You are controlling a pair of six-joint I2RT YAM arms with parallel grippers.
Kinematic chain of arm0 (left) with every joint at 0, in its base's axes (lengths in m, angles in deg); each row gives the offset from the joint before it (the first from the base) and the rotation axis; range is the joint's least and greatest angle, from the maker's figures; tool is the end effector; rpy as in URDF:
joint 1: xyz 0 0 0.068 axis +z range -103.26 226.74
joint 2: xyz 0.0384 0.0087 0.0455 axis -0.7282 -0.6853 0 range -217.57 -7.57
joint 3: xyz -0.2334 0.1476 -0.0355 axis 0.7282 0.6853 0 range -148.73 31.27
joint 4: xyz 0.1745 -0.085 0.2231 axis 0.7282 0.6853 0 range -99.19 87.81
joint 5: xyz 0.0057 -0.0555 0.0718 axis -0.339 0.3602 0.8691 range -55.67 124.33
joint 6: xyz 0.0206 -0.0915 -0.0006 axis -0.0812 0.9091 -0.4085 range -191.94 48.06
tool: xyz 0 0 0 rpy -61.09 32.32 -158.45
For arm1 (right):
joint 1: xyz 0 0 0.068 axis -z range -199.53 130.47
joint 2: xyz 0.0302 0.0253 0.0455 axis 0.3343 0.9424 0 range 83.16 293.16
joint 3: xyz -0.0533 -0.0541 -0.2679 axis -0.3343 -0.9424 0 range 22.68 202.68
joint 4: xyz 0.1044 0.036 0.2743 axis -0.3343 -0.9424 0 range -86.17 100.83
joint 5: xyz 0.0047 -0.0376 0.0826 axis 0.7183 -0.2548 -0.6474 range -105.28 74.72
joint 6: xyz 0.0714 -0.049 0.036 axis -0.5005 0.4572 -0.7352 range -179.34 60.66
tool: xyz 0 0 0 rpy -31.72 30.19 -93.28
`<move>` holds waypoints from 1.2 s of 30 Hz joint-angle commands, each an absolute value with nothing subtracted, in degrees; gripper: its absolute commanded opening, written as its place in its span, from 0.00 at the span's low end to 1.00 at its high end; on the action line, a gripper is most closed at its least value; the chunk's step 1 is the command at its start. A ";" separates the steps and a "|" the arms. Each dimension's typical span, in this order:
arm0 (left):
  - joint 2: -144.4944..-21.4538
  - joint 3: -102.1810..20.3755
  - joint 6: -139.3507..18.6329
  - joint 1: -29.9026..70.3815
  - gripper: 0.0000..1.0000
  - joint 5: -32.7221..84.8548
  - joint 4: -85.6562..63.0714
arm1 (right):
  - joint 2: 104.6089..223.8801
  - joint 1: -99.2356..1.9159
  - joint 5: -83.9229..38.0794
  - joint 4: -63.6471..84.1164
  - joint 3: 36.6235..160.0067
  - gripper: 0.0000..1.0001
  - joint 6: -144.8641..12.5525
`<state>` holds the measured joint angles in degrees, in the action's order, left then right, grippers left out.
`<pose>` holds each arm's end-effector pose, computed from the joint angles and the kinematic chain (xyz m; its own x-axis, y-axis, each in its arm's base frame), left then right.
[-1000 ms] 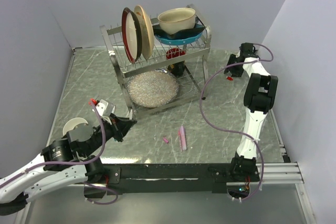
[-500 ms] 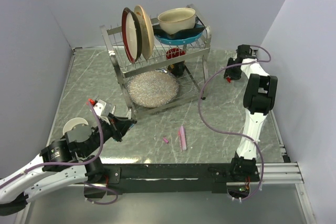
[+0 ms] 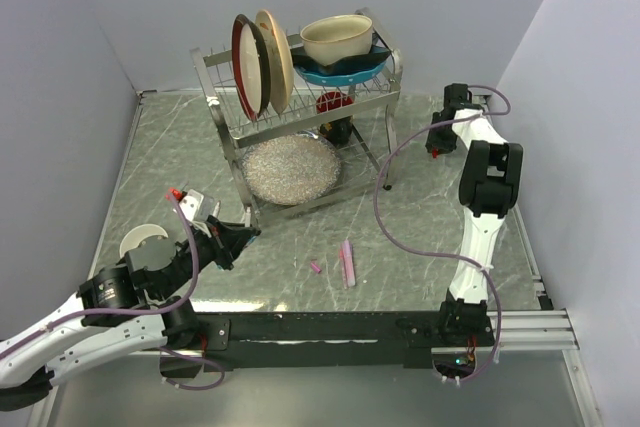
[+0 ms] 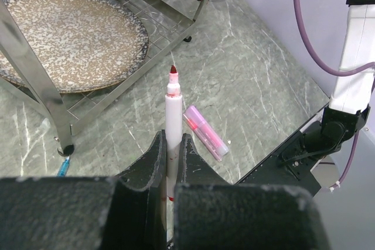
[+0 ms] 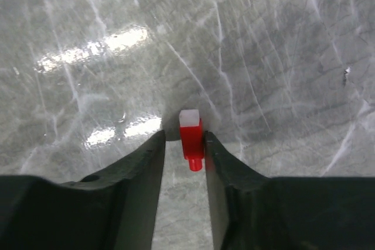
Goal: Insert the pens into the pen caps
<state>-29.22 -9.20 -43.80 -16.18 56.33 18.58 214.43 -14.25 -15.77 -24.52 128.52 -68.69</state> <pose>0.1042 -0.1340 0.3368 -0.3723 -0.2323 -0.8986 0.5460 0.7281 -0.4145 0.5529 -0.0503 0.1114 -0.8432 0.2411 -0.4806 0.2279 0.9698 0.0866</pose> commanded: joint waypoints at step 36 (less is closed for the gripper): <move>-23.12 -9.43 -44.25 -16.01 0.01 53.14 17.97 | 154.79 -43.17 -8.16 -19.76 60.65 0.09 -97.22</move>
<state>-23.71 -9.20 -43.82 -16.18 54.47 18.78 156.24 -40.33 -8.17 -21.16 62.60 -92.84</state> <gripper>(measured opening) 0.064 0.149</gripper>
